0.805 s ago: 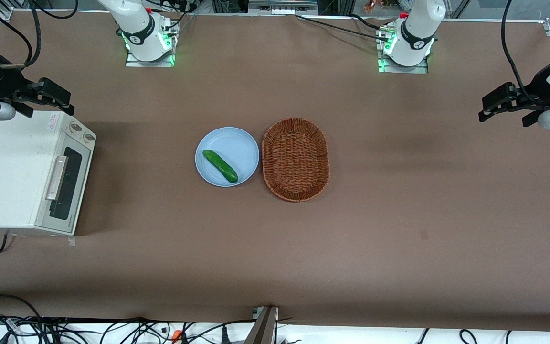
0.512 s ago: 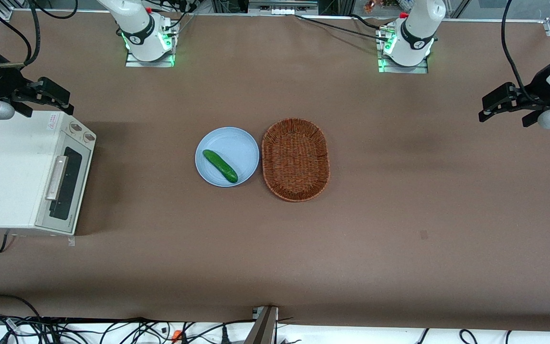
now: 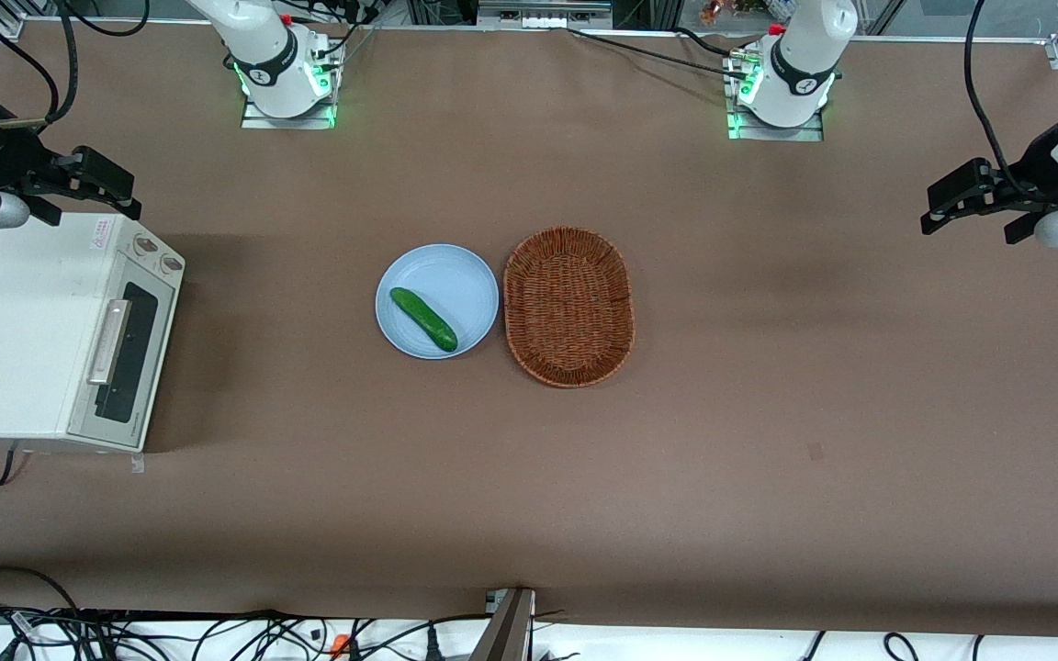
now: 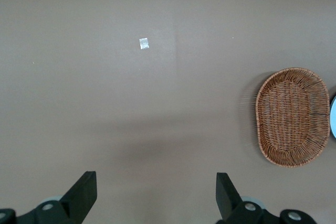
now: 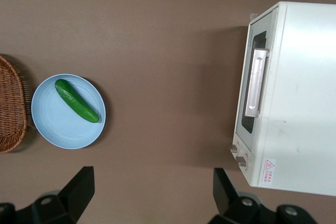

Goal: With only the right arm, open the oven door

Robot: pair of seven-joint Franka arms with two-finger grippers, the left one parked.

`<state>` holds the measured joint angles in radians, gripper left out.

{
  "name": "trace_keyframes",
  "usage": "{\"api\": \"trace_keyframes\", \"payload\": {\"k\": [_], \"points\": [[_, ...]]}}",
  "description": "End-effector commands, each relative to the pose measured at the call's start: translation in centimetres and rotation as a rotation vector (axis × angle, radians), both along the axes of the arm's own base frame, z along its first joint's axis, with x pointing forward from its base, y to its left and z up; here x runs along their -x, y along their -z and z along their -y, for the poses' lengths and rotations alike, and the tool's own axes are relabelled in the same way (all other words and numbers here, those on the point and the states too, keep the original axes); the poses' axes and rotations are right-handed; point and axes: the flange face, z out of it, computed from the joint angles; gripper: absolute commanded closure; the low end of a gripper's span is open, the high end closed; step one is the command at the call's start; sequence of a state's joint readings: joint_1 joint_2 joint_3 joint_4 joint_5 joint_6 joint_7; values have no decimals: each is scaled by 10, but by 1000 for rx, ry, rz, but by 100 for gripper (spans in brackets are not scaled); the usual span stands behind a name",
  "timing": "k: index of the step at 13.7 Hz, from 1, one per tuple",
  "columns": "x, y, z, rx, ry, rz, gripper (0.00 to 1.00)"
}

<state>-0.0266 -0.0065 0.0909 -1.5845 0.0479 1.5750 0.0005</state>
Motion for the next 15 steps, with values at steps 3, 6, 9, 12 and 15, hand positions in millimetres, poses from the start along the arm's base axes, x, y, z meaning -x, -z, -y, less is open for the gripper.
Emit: {"api": "trace_keyframes", "payload": {"k": [3,6,9,12,15], "points": [[2,-4,2,16,-17,-8,0],[2,-3,3,19,-17,-11,0],[3,-3,3,21,-17,-12,0],[2,-2,3,21,-17,-12,0],[-5,9,6,42,-41,-18,2]]}}
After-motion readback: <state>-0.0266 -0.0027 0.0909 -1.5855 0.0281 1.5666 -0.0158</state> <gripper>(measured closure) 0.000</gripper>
